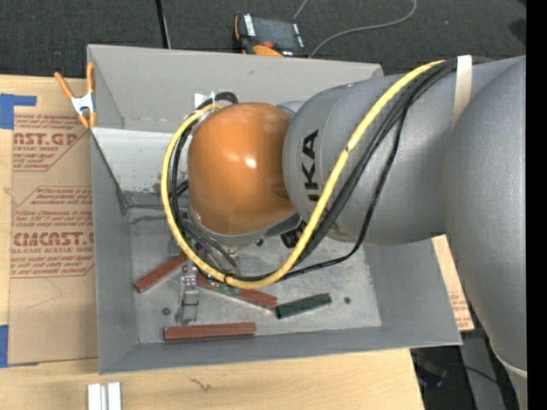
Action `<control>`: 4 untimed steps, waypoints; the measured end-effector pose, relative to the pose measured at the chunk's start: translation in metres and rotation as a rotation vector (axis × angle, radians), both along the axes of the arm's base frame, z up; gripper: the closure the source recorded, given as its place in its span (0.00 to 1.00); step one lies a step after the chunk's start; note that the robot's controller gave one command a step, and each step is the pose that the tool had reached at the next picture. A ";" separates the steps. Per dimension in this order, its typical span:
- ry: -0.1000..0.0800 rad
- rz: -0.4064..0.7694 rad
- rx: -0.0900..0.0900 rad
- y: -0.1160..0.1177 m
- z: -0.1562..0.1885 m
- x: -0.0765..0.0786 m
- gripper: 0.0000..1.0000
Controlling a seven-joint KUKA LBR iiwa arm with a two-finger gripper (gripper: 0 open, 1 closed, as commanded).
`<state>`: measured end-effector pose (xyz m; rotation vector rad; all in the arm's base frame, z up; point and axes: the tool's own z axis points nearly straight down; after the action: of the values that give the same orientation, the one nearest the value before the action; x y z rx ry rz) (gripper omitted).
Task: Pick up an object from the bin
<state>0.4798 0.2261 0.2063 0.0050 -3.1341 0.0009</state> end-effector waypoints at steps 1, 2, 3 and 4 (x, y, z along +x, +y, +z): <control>-0.006 0.195 0.001 -0.025 -0.136 0.047 0.00; -0.012 0.196 0.005 -0.023 -0.132 0.048 1.00; -0.008 0.197 0.004 -0.023 -0.133 0.047 0.00; -0.009 0.181 -0.001 -0.114 -0.136 0.062 0.00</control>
Offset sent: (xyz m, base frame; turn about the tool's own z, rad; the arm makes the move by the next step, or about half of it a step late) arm 0.0470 -0.0244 -0.1325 -0.1961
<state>0.5416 0.1120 0.0701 0.2886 -3.1301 0.0031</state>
